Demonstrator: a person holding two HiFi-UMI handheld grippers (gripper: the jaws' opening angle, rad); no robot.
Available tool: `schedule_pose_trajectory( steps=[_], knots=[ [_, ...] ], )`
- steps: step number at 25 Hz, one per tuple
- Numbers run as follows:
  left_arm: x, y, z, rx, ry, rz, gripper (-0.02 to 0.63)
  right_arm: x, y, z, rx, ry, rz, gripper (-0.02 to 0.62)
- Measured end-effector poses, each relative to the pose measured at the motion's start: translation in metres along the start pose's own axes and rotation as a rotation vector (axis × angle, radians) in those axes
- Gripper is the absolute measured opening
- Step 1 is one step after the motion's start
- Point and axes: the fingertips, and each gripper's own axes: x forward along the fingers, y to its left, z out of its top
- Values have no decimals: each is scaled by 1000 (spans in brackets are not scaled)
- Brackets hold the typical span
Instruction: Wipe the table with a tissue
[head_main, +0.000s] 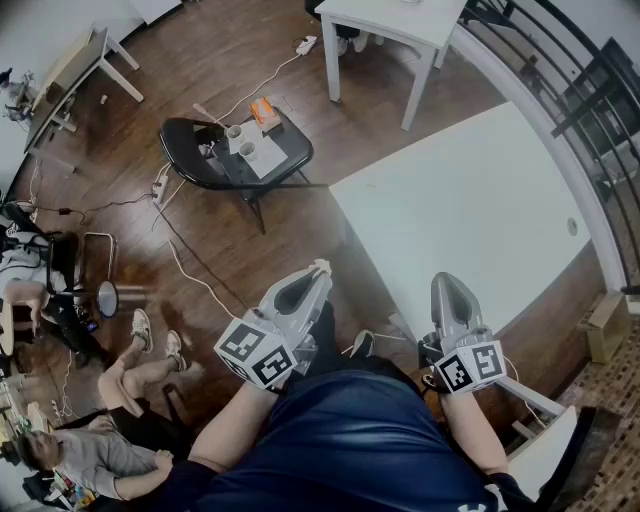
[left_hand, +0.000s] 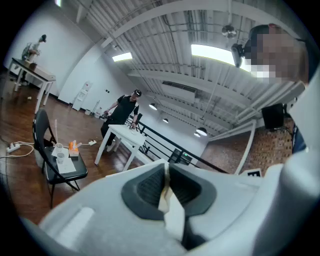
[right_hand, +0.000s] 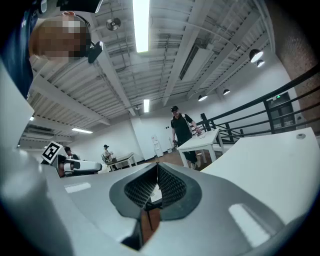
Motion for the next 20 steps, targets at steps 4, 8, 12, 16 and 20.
schedule_pose_trajectory(
  steps=[4,8,12,16,20],
  knots=[
    [36,32,17,-1,20,-28,25,44,-16,8,0,-9,-40,12],
    [71,66,46,-8,64,-64,26,89,-23,18,1,-10,-98,12],
    [97,110,68,-44,79,-118,26,134,-24,21,-15,-3,-157,12],
    [123,156,74,-217,112,-176,25,166,-32,22,-9,1,-225,12],
    [148,193,79,-660,68,-265,25,184,-44,24,-2,10,-268,12]
  ],
)
